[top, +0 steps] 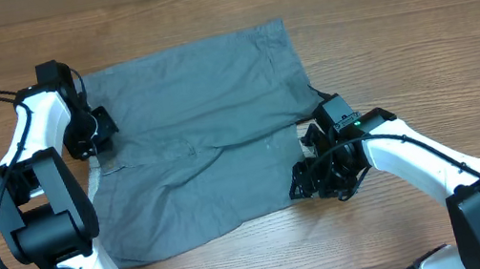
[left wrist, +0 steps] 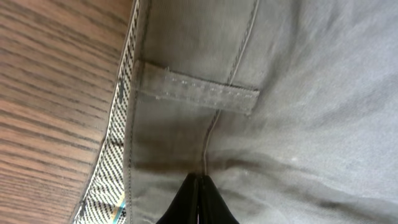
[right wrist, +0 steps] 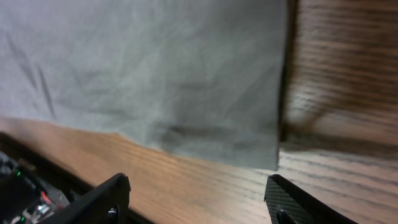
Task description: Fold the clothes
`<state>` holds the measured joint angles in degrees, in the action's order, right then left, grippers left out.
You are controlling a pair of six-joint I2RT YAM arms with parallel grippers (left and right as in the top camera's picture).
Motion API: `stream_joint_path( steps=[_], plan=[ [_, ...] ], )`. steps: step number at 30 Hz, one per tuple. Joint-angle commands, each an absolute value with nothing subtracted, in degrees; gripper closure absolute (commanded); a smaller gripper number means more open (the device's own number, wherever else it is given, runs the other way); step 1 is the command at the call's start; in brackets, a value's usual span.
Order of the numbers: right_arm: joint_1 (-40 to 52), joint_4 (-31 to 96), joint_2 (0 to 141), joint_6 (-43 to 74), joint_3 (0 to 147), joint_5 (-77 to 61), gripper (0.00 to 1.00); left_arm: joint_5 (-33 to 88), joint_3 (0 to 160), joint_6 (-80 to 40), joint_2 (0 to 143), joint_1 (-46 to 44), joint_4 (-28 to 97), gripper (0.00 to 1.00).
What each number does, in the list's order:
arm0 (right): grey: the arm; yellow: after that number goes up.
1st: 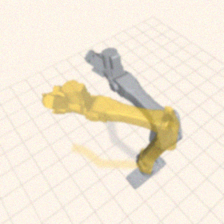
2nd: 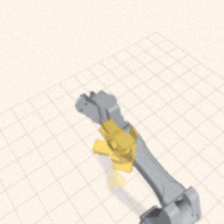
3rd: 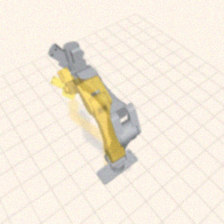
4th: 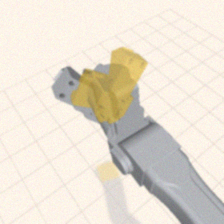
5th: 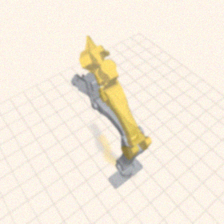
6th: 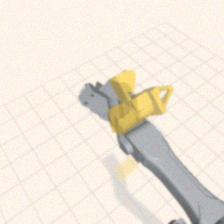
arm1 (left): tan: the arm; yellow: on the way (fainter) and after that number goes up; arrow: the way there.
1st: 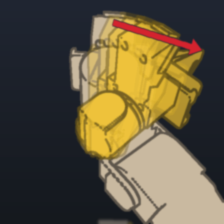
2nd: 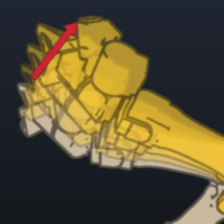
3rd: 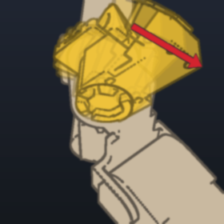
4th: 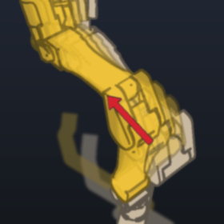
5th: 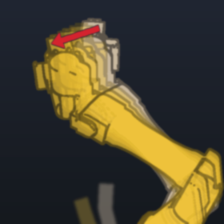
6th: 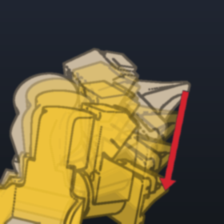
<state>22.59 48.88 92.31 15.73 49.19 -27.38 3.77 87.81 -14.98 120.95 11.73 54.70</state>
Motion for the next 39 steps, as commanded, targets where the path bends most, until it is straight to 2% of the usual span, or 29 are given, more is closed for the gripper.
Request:
stream_joint_path(
  steps=[1,6,8,9,10,12,15,22,29,32,39],
  plan=[
    [22.48,48.1,94.17,17.87,48.69,-24.56,0.26,3.29,89.43,-14.09,121.71,11.94,55.27,0.96],
    [22.48,46.44,97.54,17.98,48.69,-23.35,0.27,4.12,89.43,-13.65,121.71,11.94,55.22,0.96],
    [22.46,45.76,98.41,18.0,48.69,-22.52,0.33,4.1,89.43,-13.65,121.71,11.97,55.24,0.96],
    [22.41,45.45,98.54,17.98,48.69,-22.28,0.38,4.1,89.43,-13.65,121.71,11.97,55.24,0.96],
    [22.39,45.3,98.54,17.76,48.71,-22.24,0.48,4.1,89.43,-13.65,121.71,11.97,55.27,0.96],
    [22.17,45.76,98.48,17.58,48.88,-21.69,0.82,4.1,89.43,-13.65,121.71,11.94,55.29,0.96],
    [20.91,47.9,98.37,17.69,49.71,-18.48,0.96,4.08,89.43,-13.65,121.71,11.97,55.27,0.96],
    [12.67,62.81,95.88,21.52,55.05,-2.87,0.96,4.08,89.43,-13.65,121.71,11.97,55.09,0.96],
    [5.34,70.35,93.1,21.74,56.25,0.67,0.96,4.08,89.43,-13.67,121.71,11.97,54.85,0.96],
    [4.34,70.72,93.1,23.24,56.23,1.04,0.96,5.1,89.43,-13.63,121.71,11.92,54.81,0.96],
    [4.32,65.52,93.12,24.1,56.23,1.04,0.96,20.6,92.47,-0.12,121.69,9.06,55.05,0.96]
  ],
)
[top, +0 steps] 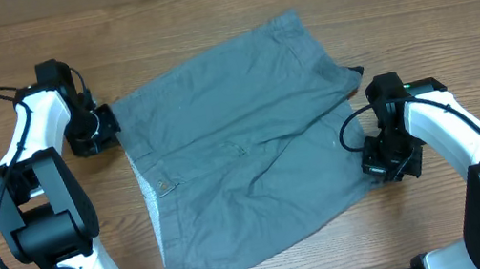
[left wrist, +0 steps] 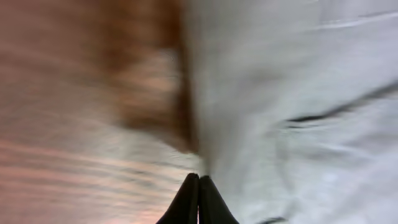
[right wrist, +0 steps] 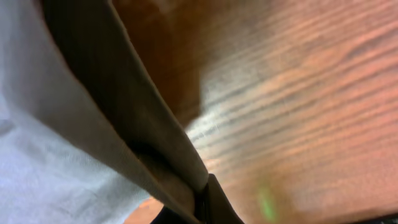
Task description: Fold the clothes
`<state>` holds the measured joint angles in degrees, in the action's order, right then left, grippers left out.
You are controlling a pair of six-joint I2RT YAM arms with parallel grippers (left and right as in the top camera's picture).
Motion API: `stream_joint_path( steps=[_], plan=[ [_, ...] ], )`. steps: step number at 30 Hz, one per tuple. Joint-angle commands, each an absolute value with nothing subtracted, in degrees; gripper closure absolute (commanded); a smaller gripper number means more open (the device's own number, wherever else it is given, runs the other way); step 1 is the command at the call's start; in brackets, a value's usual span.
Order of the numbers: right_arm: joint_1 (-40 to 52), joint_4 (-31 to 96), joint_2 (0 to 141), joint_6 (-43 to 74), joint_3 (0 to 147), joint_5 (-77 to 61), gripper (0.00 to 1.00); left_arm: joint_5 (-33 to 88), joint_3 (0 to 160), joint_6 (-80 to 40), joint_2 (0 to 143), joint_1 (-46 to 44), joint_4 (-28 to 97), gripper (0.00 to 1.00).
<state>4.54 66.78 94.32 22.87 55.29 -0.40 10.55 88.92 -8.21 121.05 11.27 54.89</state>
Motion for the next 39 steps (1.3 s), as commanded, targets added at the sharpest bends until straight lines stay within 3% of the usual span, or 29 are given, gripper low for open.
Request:
stream_joint_path(
  steps=[1,7,16,25,32,39],
  plan=[
    [4.32,65.14,93.12,24.14,56.23,1.04,0.96,22.5,92.86,0.8,121.69,8.32,55.02,0.96],
    [4.32,64.79,93.12,25.36,56.23,1.02,0.96,23.92,92.99,7.29,121.73,0.12,51.44,0.96],
    [4.32,65.69,93.12,25.41,56.23,1.02,0.96,5.39,92.53,4.84,124.07,-9.21,41.91,0.96],
    [4.32,66.08,93.12,25.58,56.23,1.3,0.96,3.9,92.51,4.62,131.17,-6.94,41.34,0.96],
    [4.29,66.52,93.12,25.63,56.23,3.42,0.96,-11.14,92.51,-3.95,134.61,-1.41,42.15,0.96],
    [4.32,66.32,93.17,26.02,55.66,3.36,0.96,-7.66,93.58,-3.88,134.45,6.92,44.16,0.96]
  ],
)
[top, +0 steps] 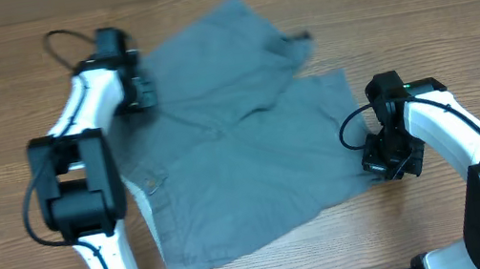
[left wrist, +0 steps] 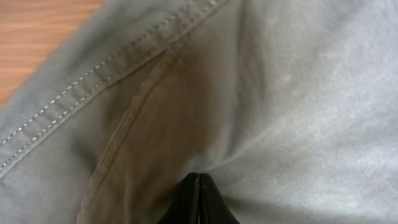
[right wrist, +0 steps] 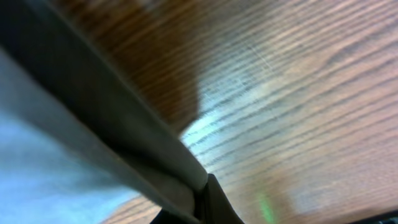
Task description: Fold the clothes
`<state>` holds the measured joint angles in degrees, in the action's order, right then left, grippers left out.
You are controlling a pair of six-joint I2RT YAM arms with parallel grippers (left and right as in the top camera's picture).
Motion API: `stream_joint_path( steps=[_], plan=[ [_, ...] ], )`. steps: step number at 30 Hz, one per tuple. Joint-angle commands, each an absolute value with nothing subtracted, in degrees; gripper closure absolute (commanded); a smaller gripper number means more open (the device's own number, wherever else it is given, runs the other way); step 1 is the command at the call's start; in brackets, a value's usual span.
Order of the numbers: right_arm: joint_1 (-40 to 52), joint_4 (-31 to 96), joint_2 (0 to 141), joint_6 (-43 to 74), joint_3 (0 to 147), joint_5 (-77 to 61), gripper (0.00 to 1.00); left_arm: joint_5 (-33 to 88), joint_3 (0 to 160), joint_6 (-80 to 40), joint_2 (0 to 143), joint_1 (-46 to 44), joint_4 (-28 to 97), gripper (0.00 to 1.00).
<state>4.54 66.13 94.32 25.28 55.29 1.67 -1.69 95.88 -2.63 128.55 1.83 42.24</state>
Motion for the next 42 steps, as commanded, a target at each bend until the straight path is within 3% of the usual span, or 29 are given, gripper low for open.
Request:
stream_joint_path(
  steps=[1,4,6,9,10,20,26,29,34,42],
  plan=[
    [4.32,66.3,93.17,25.98,55.66,3.36,0.96,-5.65,93.78,-3.07,134.45,7.55,44.36,0.96],
    [4.32,66.28,93.17,25.12,55.66,3.4,0.92,-0.75,94.83,-2.28,134.45,8.54,45.04,0.96],
    [4.32,66.06,93.17,25.15,55.68,3.38,0.73,0.75,95.92,-2.28,134.45,8.49,45.82,0.96],
    [4.29,65.36,93.1,25.15,55.77,3.51,0.56,1.58,98.87,-2.11,134.45,7.73,48.16,0.96],
    [4.29,65.04,93.1,25.15,55.92,3.84,0.55,1.58,100.18,-2.11,134.43,7.44,49.28,0.96],
    [4.29,64.75,89.62,25.78,62.22,3.53,0.54,12.58,118.98,-1.08,131.94,6.09,65.87,0.96],
    [4.32,58.26,85.91,25.26,65.41,-3.09,0.54,14.02,124.73,-1.08,124.55,4.03,73.43,0.96],
    [4.32,54.54,86.26,25.26,64.86,-6.13,0.65,14.0,124.73,-1.1,119.63,2.79,75.85,0.96],
    [4.36,49.78,88.86,24.18,63.29,-7.77,0.73,13.98,124.73,-1.3,112.01,0.84,79.79,0.96],
    [4.47,38.76,96.84,19.51,62.19,-13.8,0.77,10.98,124.73,-2.26,102.61,-1.54,85.56,0.95]
  ],
)
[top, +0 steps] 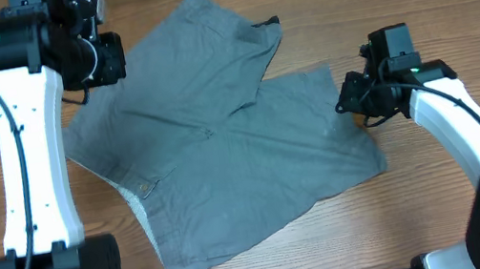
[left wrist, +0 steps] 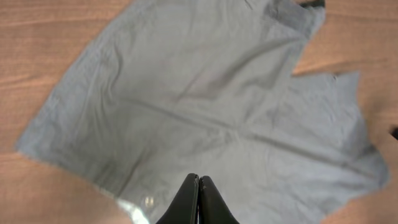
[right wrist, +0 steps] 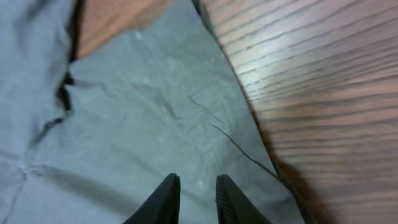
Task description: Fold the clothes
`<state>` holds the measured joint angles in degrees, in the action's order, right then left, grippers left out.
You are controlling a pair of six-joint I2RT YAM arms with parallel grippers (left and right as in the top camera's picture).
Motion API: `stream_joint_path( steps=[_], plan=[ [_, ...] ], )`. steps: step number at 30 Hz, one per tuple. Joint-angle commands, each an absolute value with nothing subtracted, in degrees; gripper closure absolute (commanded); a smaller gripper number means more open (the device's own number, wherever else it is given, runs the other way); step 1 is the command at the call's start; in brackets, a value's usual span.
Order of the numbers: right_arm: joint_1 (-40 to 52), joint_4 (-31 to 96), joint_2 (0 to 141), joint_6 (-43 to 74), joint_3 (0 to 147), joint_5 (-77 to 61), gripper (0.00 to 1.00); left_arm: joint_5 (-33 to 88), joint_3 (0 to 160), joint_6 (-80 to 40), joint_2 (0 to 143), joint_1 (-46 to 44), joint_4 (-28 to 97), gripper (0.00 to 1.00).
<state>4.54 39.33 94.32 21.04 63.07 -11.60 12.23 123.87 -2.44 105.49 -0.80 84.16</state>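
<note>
Grey shorts (top: 223,147) lie spread at a slant on the wooden table, waistband at the lower left, both legs pointing to the upper right. In the left wrist view the whole shorts (left wrist: 205,106) show from high above. My left gripper (top: 103,60) hangs well above the far left side of the shorts, its fingers (left wrist: 199,179) shut with nothing in them. My right gripper (top: 349,103) hovers over the near leg's far edge; its jaws (right wrist: 198,182) stand slightly apart above the cloth (right wrist: 155,118), holding nothing.
A blue and white cloth lies at the table's right edge. A button (left wrist: 148,201) and pale lining show at the waistband's lower left. Bare wood surrounds the shorts.
Both grippers have let go of the shorts. The left one now hangs high above the table, still shut. The right one has moved from the leg's hem to its far edge and opened.
The shorts first lay level, my left gripper shut on the waistband and my right open at a leg hem. Then the right was shut on the hem and the shorts sat turned and farther right. Later the left held cloth at the far side. Now the shorts lie released.
</note>
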Motion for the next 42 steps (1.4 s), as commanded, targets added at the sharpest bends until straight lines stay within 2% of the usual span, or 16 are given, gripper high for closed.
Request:
stream_joint_path(
  steps=[1,10,17,21,27,29,31,33,36,39,42],
  plan=[
    [4.47,38.81,97.97,19.51,62.19,-13.82,0.77,10.96,124.73,-2.96,101.86,-1.54,86.52,0.95],
    [4.47,41.45,106.39,19.57,61.49,-13.78,0.85,11.0,124.73,-4.73,99.7,-1.54,92.71,0.95],
    [4.86,49.45,106.37,22.79,55.02,-14.85,0.89,11.03,124.73,-4.73,99.68,-1.56,93.36,0.95],
    [6.66,49.32,106.0,22.81,49.32,-20.58,0.91,11.0,124.73,-4.73,99.63,-1.56,93.36,0.95],
    [7.77,49.15,98.96,22.76,48.73,-19.7,0.91,10.96,124.73,-4.67,99.63,-1.63,92.53,0.94],
    [7.57,48.29,94.63,22.72,50.0,-18.0,0.85,10.96,124.73,-4.49,99.63,-1.65,92.14,0.93],
    [7.31,46.59,90.13,22.55,52.25,-15.16,0.62,10.98,124.73,-4.51,99.63,-1.65,91.55,0.91],
    [7.09,44.16,86.98,22.5,54.41,-12.78,0.49,10.98,124.73,-4.51,99.63,-1.65,90.74,0.9],
    [7.01,38.04,84.82,22.57,56.8,-12.12,0.47,11.22,124.73,-4.54,99.63,-1.69,89.93,0.89],
    [7.01,33.95,85.71,22.79,56.97,-12.49,0.53,11.22,124.7,-4.56,99.63,-2.09,90.17,0.89],
    [7.01,33.26,88.64,22.76,56.97,-12.27,0.53,11.2,124.73,-4.51,99.63,-2.76,90.76,0.89]
  ],
)
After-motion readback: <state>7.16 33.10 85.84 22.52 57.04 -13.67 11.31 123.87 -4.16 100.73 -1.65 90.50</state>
